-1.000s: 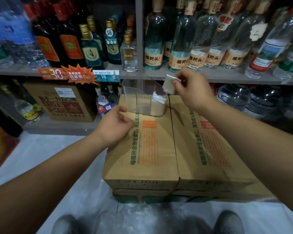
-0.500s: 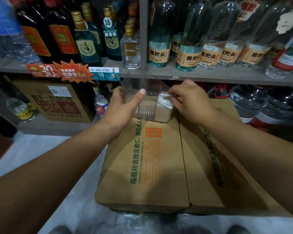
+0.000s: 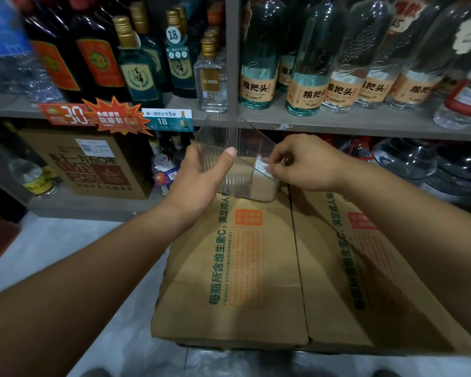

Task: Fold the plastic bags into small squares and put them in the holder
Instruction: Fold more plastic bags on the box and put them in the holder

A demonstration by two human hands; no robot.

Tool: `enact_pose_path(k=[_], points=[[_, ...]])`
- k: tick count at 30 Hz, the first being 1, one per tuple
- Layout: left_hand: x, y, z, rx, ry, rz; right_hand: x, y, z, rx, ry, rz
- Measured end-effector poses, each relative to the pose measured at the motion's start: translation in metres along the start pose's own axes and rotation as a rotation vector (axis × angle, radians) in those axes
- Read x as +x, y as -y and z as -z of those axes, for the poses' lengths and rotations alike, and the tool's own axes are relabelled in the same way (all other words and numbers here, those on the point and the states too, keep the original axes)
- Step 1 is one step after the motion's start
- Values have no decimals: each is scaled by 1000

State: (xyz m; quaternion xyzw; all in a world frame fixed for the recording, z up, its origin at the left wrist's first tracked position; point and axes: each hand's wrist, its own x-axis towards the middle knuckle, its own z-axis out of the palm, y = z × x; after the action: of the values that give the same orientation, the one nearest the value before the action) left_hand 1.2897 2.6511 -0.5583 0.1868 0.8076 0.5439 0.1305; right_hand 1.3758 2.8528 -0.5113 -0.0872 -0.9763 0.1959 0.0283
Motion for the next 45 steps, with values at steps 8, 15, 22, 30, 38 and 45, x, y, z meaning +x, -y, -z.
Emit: enact_pose_path(k=[8, 15, 22, 30, 38, 45], points=[[-2, -2, 0, -14, 13, 0, 2, -2, -5, -201, -51, 91], [1, 1, 0, -39, 28, 9, 4, -2, 9, -8, 135, -22], [-1, 0, -2, -13, 10, -4, -10, 7, -1, -254, 241, 21], [-1, 0, -3, -20, -13, -15, -2, 13, -17, -360, 154, 15], [-4, -1, -4, -44, 21, 4, 0, 12, -13, -214, 158, -23], [-24, 6, 6, -7, 15, -3, -51, 4, -12, -258, -144, 48]])
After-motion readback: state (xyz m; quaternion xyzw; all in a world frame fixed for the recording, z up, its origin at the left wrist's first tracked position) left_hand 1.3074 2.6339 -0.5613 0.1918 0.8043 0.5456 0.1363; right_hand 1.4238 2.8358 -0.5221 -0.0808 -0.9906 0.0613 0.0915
